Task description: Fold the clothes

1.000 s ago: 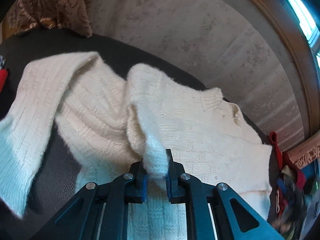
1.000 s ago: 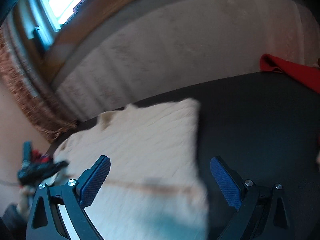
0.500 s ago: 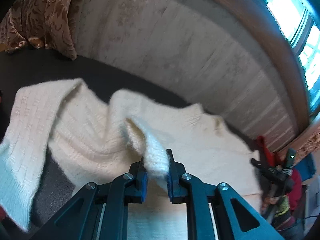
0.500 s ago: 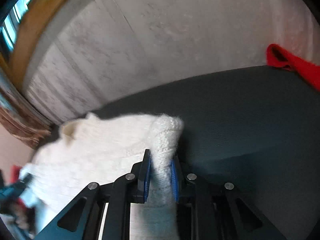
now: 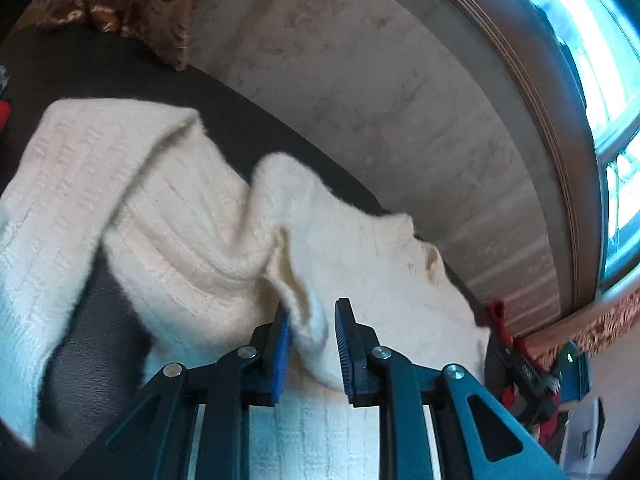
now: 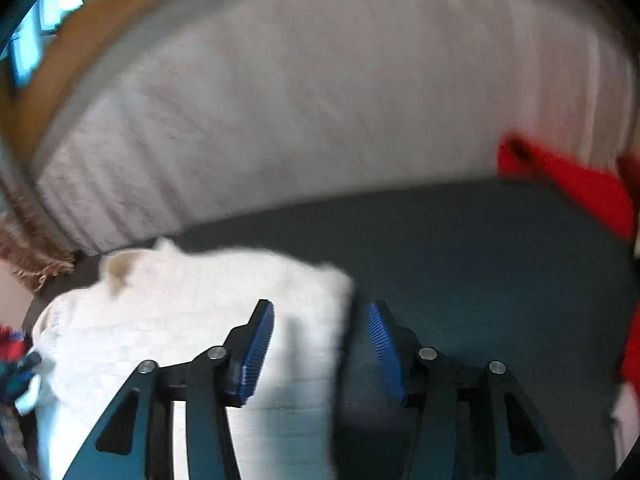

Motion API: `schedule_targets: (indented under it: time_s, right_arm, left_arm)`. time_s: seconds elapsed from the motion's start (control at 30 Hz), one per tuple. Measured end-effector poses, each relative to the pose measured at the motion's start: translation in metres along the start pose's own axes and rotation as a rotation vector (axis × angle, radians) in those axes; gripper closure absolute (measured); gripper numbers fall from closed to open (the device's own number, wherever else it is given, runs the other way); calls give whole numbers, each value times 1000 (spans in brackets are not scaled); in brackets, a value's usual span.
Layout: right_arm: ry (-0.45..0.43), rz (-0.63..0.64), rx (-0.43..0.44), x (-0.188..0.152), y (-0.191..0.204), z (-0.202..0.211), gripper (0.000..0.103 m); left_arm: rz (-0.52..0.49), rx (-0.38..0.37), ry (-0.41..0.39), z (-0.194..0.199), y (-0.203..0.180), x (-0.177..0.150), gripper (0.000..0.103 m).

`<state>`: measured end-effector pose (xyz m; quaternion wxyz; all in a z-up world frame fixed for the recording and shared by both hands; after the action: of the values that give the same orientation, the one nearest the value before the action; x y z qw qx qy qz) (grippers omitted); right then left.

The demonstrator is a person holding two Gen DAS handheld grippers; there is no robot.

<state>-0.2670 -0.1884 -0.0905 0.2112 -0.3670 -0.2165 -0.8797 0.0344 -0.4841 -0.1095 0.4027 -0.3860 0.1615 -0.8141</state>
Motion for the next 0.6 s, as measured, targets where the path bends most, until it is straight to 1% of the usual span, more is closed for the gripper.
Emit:
schedule_targets:
  time_s: [0.03, 0.1, 0.13, 0.17, 0.23, 0.27, 0.3, 0.33, 0.37, 0.47, 0.5, 0.53, 0.57, 0.6]
  right_arm:
    - [12, 50, 30, -4, 16, 1, 34]
    - [40, 146, 93, -12, 48, 2, 32]
    - [51, 157, 95, -16, 52, -1, 32]
    - [62, 163, 92, -20, 53, -5, 31]
    - [83, 175, 87, -28, 57, -11, 30]
    - [94, 181, 84, -31, 58, -15, 29]
    - [104, 186, 81, -35, 60, -18, 28]
    - [115, 192, 78, -39, 62, -22, 25]
    - [126, 198, 76, -43, 63, -25, 24]
    - [158, 216, 67, -54, 68, -35, 18]
    - [169, 221, 65, -58, 70, -38, 18]
    - [179, 227, 62, -62, 71, -42, 16]
    - [180, 229, 64, -62, 72, -42, 14]
    - [179, 230, 67, -62, 72, -42, 14]
  left_arm:
    - [9, 19, -12, 3, 3, 1, 84]
    - [36, 57, -43, 10, 9, 0, 84]
    - [50, 76, -59, 14, 13, 0, 84]
    - [41, 94, -71, 17, 12, -1, 84]
    - [-21, 129, -87, 22, 4, -4, 84]
    - [-64, 149, -81, 21, -1, -8, 84]
    - [-124, 179, -54, 16, -6, -14, 84]
    - [-187, 224, -15, 9, -8, -22, 84]
    - [-228, 260, 9, 2, -8, -30, 84]
    - [-276, 311, 18, -6, -4, -44, 83]
    - [-268, 317, 18, -4, -6, -44, 83]
    - [-249, 295, 11, 0, -10, -44, 86]
    - [-234, 247, -1, 4, -18, -42, 86]
    - [-238, 180, -10, 7, -31, -39, 86]
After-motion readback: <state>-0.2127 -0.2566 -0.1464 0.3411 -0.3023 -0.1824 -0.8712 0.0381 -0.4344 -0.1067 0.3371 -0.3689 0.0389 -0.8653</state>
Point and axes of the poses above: each gripper's, at about its wrist camera, not at the fingertips, and z roughly against the way its jaws point, y to its left, x to its top, the point moved 6 cm from there along -z, roughly the way its jaws point, and after that the axes turned 4 degrees about -z, right-handed, at the moved point
